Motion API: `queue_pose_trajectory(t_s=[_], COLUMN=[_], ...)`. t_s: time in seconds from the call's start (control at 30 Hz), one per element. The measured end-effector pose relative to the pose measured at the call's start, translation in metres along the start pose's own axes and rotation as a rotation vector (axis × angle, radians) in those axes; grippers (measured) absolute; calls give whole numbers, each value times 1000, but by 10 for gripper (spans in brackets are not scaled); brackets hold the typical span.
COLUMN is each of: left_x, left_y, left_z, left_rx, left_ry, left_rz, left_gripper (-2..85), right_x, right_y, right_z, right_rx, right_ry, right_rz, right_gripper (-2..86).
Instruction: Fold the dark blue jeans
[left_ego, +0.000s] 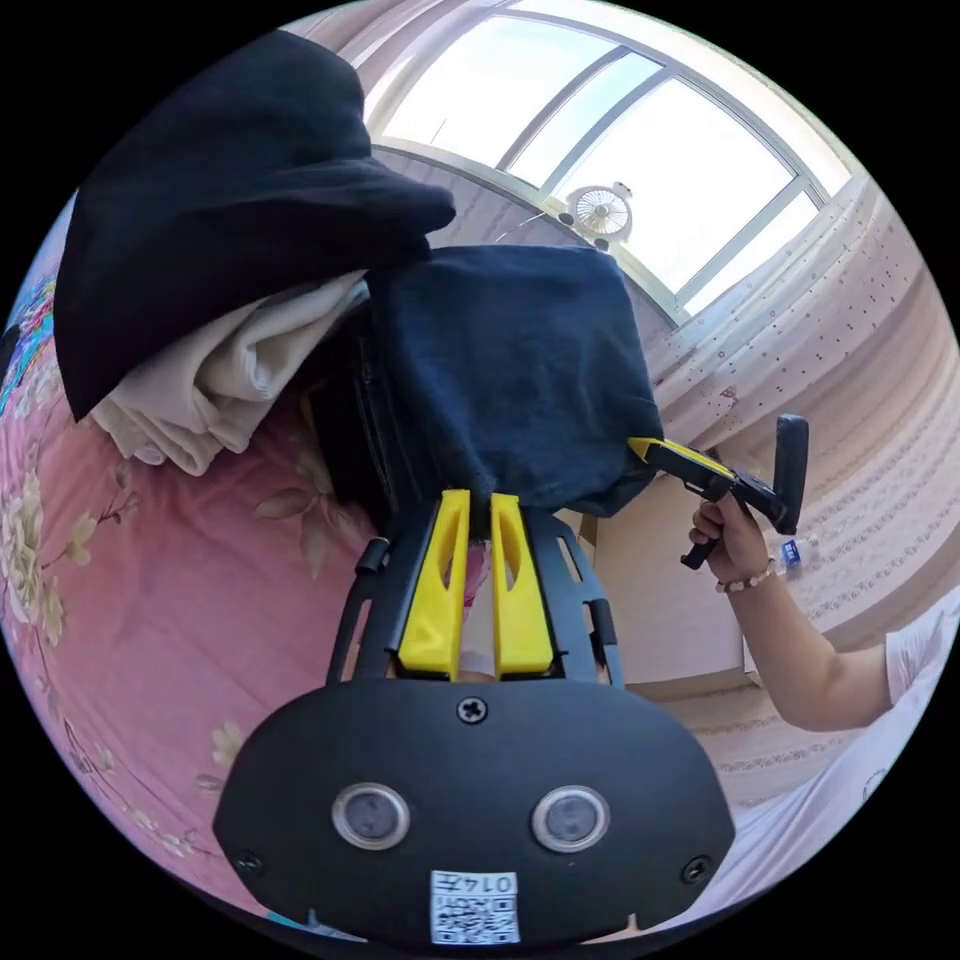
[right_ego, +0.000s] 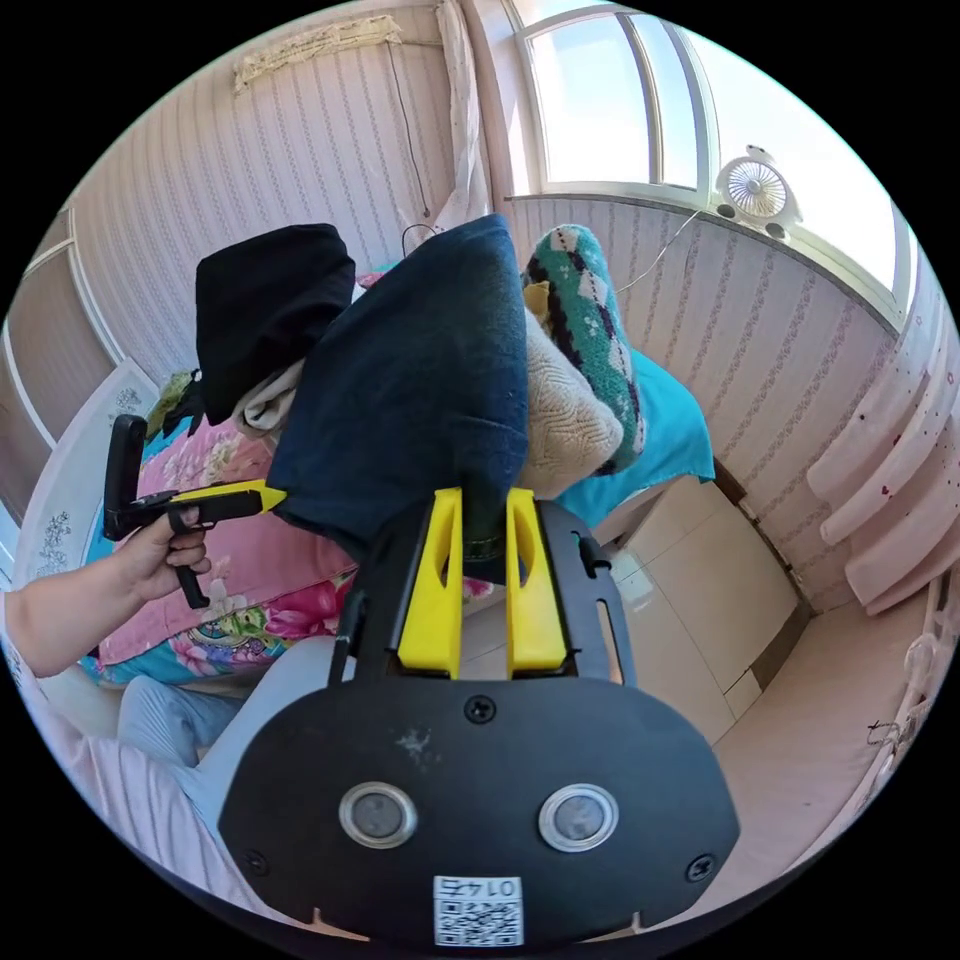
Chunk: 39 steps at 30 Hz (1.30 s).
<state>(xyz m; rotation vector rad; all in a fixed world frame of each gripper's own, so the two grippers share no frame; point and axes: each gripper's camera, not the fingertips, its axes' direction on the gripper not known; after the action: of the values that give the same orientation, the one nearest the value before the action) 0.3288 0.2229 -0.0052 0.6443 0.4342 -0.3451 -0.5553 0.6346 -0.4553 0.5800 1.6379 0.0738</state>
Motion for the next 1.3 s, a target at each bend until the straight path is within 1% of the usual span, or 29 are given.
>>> queue_pose_trajectory(t_s=[0.07,0.13,0.2,0.3,0.47,0.6,0.7,0.8,0.87,0.93,1.0,1.07,1.1,1.13,1.23,1.3], left_x=[10,24,37,50,37,23,8,-11,-21,-31,-33,-33,-32,-30,-26,-21], left_y=[4,12,19,39,77,106,121,132,135,138,138,138,139,140,144,146], left_z=[-11,-32,-51,-73,-80,-75,-72,-77,-81,-86,-89,-90,-91,-91,-98,-106], left_rx=[36,111,175,223,226,170,113,115,123,136,136,124,110,98,89,91], left_ry=[26,128,187,187,232,187,111,71,52,51,45,36,26,21,34,35], left_rz=[49,101,164,247,170,110,45,-28,-75,-123,-134,-132,-128,-123,-123,-115], left_gripper=[37,37,37,38,38,40,40,41,40,41,41,40,40,40,40,40], right_x=[0,-1,-5,-13,-28,-36,-59,-89,-100,-102,-98,-93,-90,-89,-86,-86], right_y=[4,7,13,22,33,43,45,47,46,43,38,32,25,20,-6,-18], right_z=[-15,-32,-58,-89,-110,-68,-29,0,9,6,-14,-16,-8,-1,49,89], right_rx=[32,65,118,180,195,87,-14,-60,-73,-53,87,182,200,191,50,-108], right_ry=[-13,-49,-99,-134,-153,-194,-151,-123,-91,-66,-35,-8,19,29,12,-35], right_rz=[-13,-20,-24,-55,-114,-92,-149,-213,-212,-161,-107,-70,-49,-45,-53,-50], right_gripper=[66,64,61,60,61,63,66,73,81,90,132,175,197,200,193,165])
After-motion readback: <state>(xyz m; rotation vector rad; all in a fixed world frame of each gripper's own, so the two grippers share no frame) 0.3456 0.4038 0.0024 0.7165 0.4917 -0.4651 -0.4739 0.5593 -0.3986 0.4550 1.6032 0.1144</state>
